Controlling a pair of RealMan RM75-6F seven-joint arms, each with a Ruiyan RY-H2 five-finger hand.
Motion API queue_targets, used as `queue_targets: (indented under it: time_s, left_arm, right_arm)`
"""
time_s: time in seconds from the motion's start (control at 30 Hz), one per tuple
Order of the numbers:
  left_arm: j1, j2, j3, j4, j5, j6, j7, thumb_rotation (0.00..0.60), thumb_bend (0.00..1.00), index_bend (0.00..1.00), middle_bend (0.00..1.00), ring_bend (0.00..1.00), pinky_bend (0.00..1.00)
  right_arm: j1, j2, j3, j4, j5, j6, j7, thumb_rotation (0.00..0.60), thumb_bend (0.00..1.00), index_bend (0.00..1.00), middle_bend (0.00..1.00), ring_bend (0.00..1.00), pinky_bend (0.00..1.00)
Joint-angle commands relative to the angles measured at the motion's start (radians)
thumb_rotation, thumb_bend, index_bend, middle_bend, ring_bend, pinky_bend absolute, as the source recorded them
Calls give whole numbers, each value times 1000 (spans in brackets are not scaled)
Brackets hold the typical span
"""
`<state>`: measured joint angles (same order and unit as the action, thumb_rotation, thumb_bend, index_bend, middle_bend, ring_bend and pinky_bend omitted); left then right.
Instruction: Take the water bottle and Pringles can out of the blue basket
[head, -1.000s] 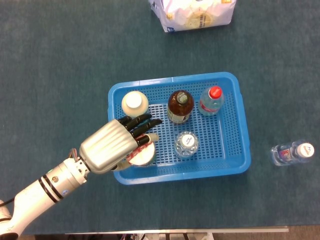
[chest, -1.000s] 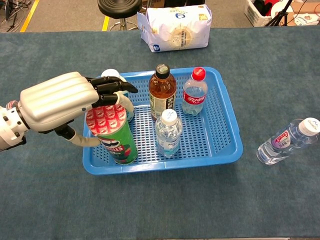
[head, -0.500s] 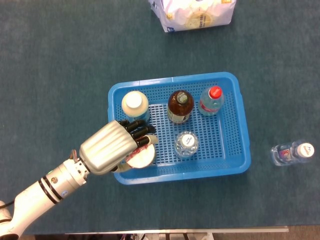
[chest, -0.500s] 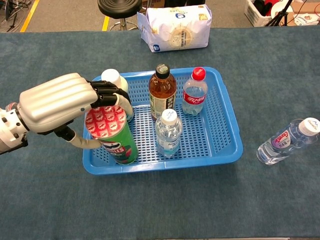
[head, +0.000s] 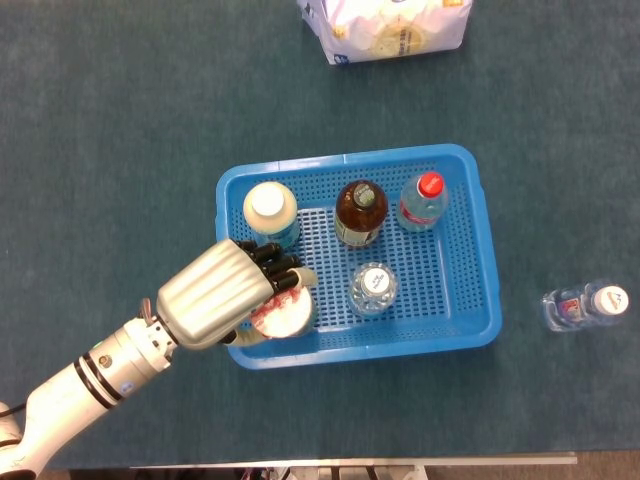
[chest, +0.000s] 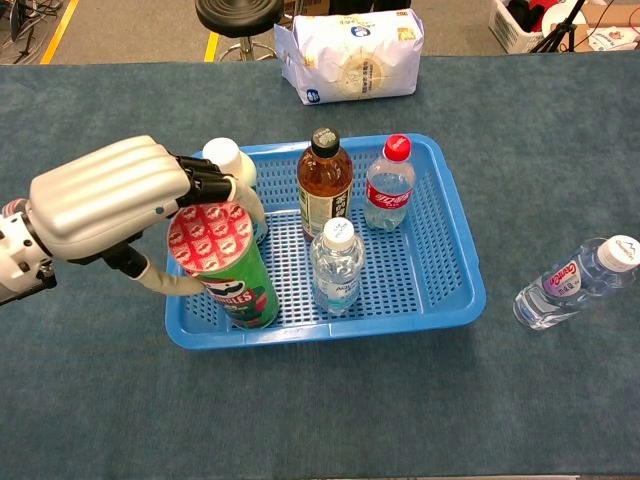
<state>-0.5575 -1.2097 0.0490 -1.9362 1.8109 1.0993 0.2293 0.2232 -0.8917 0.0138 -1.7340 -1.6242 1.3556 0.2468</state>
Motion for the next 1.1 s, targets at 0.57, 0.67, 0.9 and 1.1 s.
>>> queue_targets:
  time_s: [0.57, 0.67, 0.9, 1.1]
  left_arm:
    - [74, 204, -32, -164, -52, 85, 228, 600, 142, 480, 454, 394, 620]
    - [96, 237, -32, -188, -52, 108, 264, 600, 142, 481, 455, 394, 621]
    - [144, 300, -30, -232, -55, 150, 331, 600, 142, 484, 459, 395, 621]
    - [179, 336, -33, -252, -31, 192, 353, 600, 142, 485, 462, 398, 621]
  right_arm:
    - [-17, 4, -3, -5, -17, 34, 12, 600, 0, 215, 335, 255, 427]
    - [-17, -1, -3, -3, -19, 34, 14, 600, 0, 216, 335, 255, 427]
    - [-13, -8, -3, 3, -16, 25, 19, 600, 0, 215, 335, 255, 427]
    - [-9, -15, -3, 7, -13, 17, 20, 600, 0, 215, 335, 255, 427]
